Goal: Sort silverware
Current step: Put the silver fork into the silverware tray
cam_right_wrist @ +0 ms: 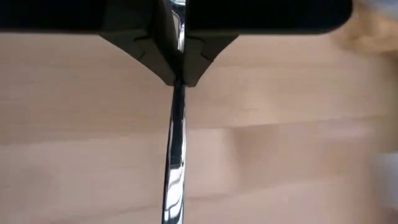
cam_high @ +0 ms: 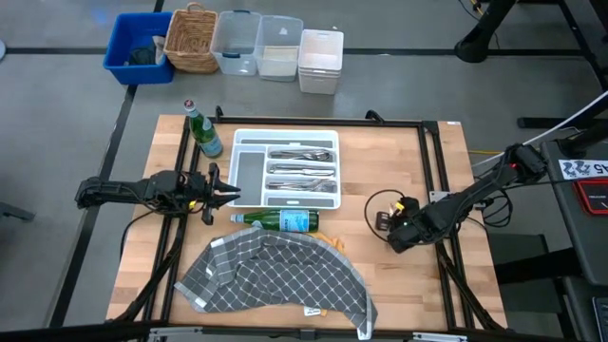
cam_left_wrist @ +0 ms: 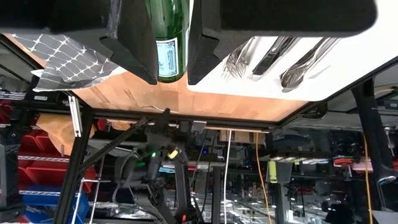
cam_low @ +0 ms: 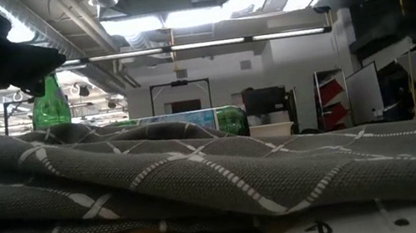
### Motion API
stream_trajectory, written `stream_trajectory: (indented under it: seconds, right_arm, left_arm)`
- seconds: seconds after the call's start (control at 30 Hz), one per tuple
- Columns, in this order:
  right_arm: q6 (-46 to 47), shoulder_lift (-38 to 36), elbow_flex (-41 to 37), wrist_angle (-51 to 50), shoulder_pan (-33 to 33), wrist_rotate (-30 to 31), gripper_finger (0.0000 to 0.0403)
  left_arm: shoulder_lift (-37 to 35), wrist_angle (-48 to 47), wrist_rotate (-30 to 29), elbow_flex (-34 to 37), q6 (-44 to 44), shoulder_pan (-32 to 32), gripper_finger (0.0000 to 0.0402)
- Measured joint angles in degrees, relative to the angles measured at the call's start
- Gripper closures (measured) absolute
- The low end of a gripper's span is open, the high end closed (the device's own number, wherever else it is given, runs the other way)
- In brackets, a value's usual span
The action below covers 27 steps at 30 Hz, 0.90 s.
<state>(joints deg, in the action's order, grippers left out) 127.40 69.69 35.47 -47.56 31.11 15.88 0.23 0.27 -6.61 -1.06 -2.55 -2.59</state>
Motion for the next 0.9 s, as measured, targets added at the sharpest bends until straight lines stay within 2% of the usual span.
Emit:
stream_trajectory:
  seconds: [0.27,0.37,0.47,0.63,0.77,0.9]
  right_arm:
    - [-6.27,-0.04,6.00,1.96,-0.59,22.78,0.0394]
    - [-12.90,-0.04,8.35,2.71,-2.84,26.09,0.0393]
    - [-25.04,-0.06,9.86,7.22,-6.54,26.57,0.0392]
    - [-50.63,-0.07,10.82,21.93,-14.47,25.36,0.0392]
    - [-68.55,0.26,10.82,32.44,-22.10,17.33,0.0391]
    - [-80.90,1.54,10.82,39.11,-29.13,8.92,0.0391]
  left_arm:
    - [0.00,-0.02,0.00,0.00,0.00,0.01,0.0327]
    - [0.02,0.00,0.00,0.00,0.00,0.00,0.0327]
    - [0.01,0.01,0.00,0.00,-0.02,0.01,0.0327]
    - [0.00,0.00,0.00,0.00,-0.02,0.00,0.0327]
    - [0.02,-0.02,0.00,0.00,-0.02,0.02,0.0327]
    - [0.00,-0.01,0.00,0.00,-0.02,0.00,0.0327]
